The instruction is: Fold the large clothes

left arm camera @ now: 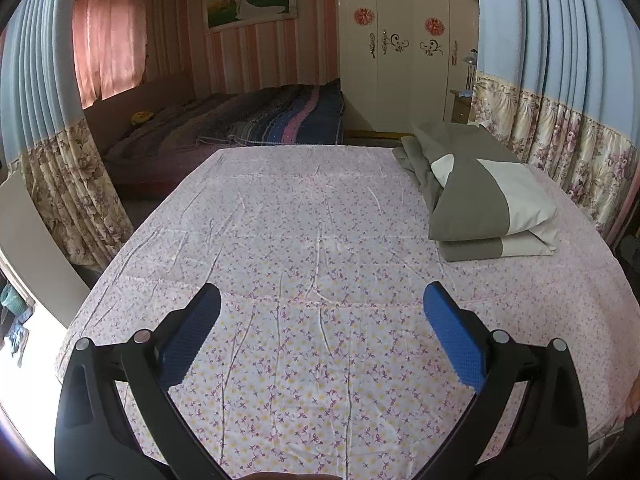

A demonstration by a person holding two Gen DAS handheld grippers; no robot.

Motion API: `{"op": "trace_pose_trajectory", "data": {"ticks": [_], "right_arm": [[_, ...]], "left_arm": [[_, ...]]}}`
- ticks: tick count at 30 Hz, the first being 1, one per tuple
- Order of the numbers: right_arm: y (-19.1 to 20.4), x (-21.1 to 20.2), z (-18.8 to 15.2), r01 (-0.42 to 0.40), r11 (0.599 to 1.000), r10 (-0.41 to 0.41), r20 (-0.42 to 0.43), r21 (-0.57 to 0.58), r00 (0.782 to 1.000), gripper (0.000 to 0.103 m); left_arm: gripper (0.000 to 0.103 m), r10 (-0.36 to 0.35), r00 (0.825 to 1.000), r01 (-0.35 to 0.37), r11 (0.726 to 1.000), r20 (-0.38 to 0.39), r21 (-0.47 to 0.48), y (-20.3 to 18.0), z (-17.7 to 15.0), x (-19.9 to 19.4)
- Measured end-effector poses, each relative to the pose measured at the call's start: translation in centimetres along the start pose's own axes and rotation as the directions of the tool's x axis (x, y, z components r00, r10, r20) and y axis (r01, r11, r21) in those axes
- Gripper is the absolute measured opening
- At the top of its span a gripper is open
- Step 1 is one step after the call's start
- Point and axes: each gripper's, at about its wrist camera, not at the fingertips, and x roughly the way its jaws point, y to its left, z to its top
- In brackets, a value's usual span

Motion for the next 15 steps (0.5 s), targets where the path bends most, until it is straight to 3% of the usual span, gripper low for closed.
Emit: {"op": "trace_pose_trajectory", "data": {"ticks": [15], "right_arm": [[-0.05, 0.02, 0.08, -0.003, 1.0, 0.003, 0.001, 0.003, 1.0, 0.101]], "left_arm": [[0.1, 0.009, 1.0, -0.009, 1.0, 0.012, -0.016, -0.11, 0.03, -0.11]]}}
